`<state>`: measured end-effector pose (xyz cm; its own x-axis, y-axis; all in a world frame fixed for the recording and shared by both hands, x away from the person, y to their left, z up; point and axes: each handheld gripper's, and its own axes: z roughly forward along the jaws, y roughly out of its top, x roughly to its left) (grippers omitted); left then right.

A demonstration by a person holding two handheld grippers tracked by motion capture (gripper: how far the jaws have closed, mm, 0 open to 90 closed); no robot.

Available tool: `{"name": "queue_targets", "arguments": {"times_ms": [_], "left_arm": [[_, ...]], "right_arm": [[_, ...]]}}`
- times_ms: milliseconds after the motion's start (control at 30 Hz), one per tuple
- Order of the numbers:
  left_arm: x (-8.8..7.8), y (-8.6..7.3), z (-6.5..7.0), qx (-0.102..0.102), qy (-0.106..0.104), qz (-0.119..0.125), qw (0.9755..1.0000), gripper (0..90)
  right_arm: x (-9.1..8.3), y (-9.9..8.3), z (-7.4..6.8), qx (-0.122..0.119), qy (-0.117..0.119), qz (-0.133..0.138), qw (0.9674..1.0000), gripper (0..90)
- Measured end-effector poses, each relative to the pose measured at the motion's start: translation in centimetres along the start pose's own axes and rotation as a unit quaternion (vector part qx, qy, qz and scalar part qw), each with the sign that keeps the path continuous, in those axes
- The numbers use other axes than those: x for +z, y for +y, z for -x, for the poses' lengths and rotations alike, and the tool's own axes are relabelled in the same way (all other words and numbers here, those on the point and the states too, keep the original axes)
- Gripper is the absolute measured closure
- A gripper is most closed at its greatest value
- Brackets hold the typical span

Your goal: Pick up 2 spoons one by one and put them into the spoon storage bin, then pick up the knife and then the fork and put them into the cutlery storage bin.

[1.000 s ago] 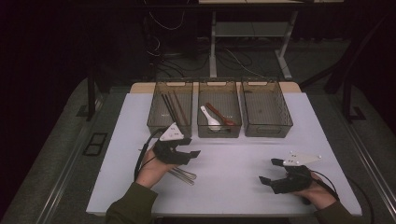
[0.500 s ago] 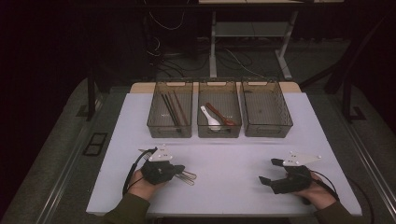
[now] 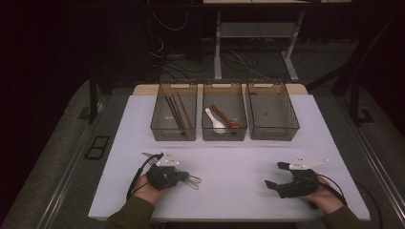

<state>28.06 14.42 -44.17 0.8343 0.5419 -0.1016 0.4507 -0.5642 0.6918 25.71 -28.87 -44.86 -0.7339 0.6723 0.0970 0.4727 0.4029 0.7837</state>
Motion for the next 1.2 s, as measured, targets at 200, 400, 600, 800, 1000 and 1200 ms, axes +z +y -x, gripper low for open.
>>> {"name": "queue_targets", "arguments": {"times_ms": [200,400,600,800,1000,1200], "left_arm": [[0.1,0.0,0.1,0.003,0.003,0.000,1.0000,88.9],[0.5,0.1,-0.1,0.008,0.009,0.001,0.9999,88.9],[1.2,0.9,-0.5,0.016,0.020,0.001,0.9997,88.9],[1.9,1.7,-1.0,0.021,0.026,-0.001,0.9994,88.9],[2.5,2.5,-1.6,0.026,0.036,-0.005,0.9990,88.9],[3.3,3.5,-2.7,0.019,0.043,-0.007,0.9989,88.9]], "right_arm": [[0.0,0.0,0.0,0.001,-0.001,0.002,1.0000,14.1],[0.0,0.0,0.0,0.000,0.001,0.000,1.0000,14.1],[0.1,0.0,0.1,0.001,0.000,-0.001,1.0000,14.1],[0.1,0.0,0.0,0.001,0.001,-0.001,1.0000,14.1],[0.1,0.0,0.0,0.001,0.001,-0.001,1.0000,14.1],[0.1,0.0,0.0,0.001,0.000,-0.001,1.0000,14.1]]}}
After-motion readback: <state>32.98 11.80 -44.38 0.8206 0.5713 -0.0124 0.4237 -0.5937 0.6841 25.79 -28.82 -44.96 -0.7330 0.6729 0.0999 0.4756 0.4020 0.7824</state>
